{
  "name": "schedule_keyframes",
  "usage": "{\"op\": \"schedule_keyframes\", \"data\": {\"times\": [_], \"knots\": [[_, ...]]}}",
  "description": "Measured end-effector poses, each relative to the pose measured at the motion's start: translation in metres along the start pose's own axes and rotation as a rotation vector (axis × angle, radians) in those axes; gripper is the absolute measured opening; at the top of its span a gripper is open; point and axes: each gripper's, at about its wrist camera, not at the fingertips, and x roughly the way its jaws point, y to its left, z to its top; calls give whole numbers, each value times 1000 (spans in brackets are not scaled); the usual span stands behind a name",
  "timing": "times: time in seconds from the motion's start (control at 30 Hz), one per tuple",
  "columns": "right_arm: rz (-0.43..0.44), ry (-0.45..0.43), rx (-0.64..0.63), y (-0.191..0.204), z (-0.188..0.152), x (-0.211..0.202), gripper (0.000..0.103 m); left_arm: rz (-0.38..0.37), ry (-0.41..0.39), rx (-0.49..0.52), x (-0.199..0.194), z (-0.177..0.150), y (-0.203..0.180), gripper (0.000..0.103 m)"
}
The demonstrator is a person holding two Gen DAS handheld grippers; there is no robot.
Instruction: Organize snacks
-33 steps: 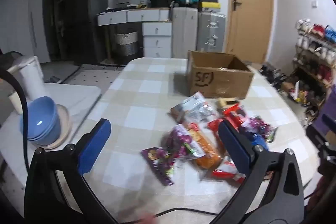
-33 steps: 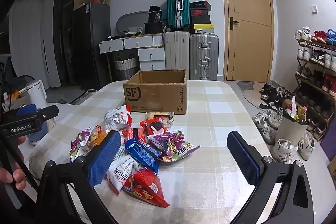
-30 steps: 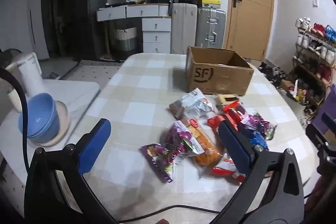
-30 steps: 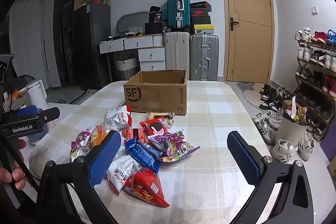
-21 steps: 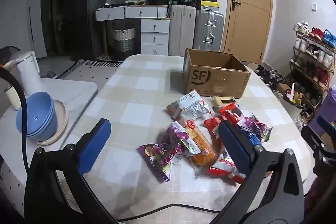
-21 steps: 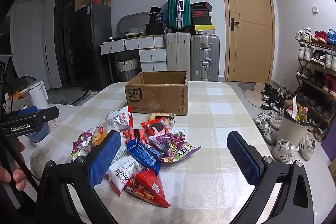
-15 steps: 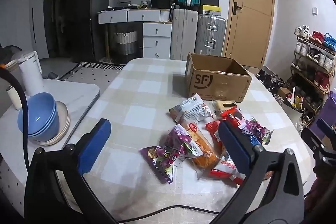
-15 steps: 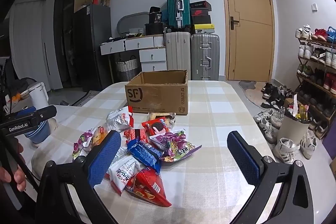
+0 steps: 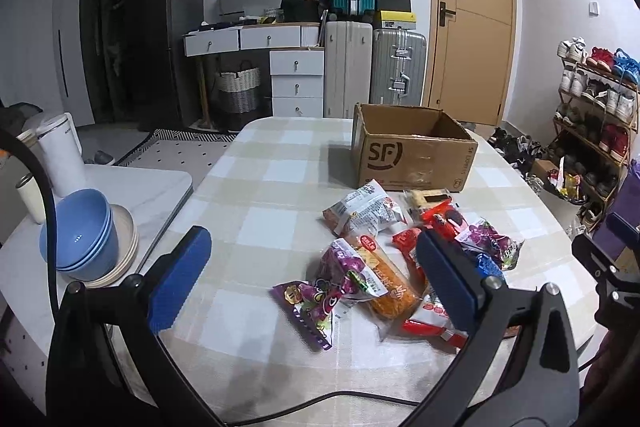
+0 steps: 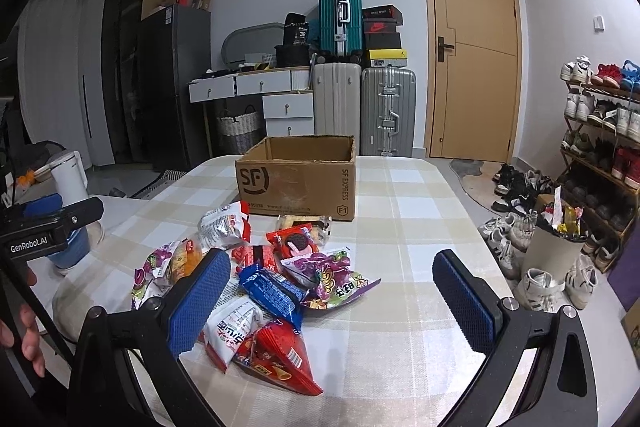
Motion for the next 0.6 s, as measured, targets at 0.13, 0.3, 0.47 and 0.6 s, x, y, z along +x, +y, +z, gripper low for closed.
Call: {"op": "schedule_keyframes", "data": {"times": [0.13,0.3,0.47,0.6], "knots": [[1,9,19,-4,0,0,103,10,6,6,3,-1,1,102],[2,13,16,-4,0,0,103,16,4,15,4,-2,-1,102],[-1,13,-1,-1,0,0,103,32,12,25,7,-2,-2,102],[3,15,4,-1,0,1,103,41,9,29,8,-3,-3,102]]}}
